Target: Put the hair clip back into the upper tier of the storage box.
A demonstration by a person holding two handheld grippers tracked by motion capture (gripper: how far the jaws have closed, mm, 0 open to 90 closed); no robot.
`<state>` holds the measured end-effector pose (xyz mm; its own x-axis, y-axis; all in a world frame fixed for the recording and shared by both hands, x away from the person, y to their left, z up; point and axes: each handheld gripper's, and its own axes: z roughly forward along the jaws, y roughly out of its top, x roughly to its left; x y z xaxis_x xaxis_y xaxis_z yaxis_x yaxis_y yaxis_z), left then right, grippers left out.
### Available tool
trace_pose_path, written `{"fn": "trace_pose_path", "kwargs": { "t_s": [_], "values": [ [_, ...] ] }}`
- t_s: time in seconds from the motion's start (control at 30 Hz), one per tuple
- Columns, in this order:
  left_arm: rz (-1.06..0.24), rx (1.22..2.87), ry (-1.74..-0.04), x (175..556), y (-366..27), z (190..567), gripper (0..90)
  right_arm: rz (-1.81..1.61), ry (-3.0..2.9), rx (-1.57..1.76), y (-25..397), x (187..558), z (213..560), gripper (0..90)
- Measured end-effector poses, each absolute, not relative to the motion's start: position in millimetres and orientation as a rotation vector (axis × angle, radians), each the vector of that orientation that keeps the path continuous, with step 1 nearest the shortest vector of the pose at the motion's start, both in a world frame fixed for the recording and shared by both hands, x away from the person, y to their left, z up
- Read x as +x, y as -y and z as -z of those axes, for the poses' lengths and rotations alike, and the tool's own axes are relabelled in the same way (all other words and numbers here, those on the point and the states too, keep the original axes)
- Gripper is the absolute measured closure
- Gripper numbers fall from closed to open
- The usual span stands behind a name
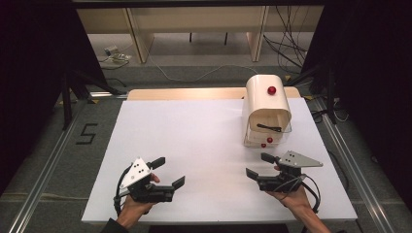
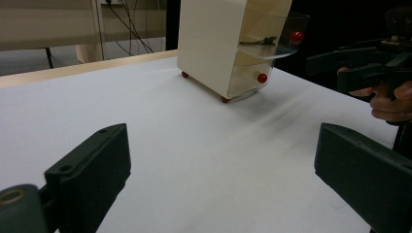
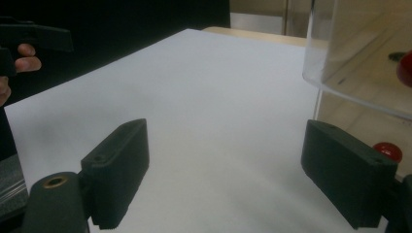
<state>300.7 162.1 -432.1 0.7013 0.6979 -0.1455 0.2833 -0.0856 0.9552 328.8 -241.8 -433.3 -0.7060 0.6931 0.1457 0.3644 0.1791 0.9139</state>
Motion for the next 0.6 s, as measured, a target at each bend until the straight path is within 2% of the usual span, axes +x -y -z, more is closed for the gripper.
{"fn": "trace_pose_path", "kwargs": {
  "t_s": [0.6],
  "values": [
    [-0.42, 1.664, -0.798, 300.6, -161.8, 432.0, 5.6, -1.521, -2.138, 1.075, 252.5, 322.5, 438.1, 17.8]
  ]
}}
